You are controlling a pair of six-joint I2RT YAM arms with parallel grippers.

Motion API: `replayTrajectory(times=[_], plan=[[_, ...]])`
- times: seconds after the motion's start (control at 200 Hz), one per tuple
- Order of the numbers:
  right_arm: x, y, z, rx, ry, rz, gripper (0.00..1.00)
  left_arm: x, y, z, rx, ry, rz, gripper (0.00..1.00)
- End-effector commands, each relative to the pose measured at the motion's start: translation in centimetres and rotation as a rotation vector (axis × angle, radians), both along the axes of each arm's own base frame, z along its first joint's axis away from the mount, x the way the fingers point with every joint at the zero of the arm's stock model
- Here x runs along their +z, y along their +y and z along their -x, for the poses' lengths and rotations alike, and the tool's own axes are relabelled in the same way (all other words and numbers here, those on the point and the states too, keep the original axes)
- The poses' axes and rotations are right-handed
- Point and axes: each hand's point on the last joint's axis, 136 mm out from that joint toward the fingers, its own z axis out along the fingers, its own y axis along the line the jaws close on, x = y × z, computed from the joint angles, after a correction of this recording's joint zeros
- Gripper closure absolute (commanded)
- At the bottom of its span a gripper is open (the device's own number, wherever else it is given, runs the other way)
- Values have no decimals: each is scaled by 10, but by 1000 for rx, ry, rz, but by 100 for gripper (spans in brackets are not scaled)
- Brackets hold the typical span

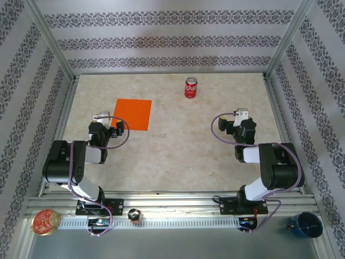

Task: Fold a paper plane with a square sheet of paper (pick it up from the middle)
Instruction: Move the square sheet of paper to the center of the table.

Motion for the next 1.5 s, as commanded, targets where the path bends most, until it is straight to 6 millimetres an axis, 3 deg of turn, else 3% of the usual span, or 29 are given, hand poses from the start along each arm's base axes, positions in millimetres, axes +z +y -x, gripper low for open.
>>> replayTrajectory(times=[0.0,0.934,1.049,1.164,1.314,1.399,1.494], plan=[[11,3,-5,0,-39,-9,2,8,-4,-5,-20,-23,-10,1],[12,6,-5,19,-44,-7,2,11,-10,1,-57,-54,-13,1],[21,15,-2,46,-51,28,2,21,-4,9,-18,-101,-11,1],[34,10,1,8,16,-3,2,34,-3,11,-9,-66,-2,1],[48,4,16,-51,103,-90,2,72,-4,5,-3,-28,46,1],[59,1,33,-91,186,-124,2,82,-7,8,39,70,201,1],[72,5,45,-92,221,-198,2,89,-19,12,-31,217,236,1]])
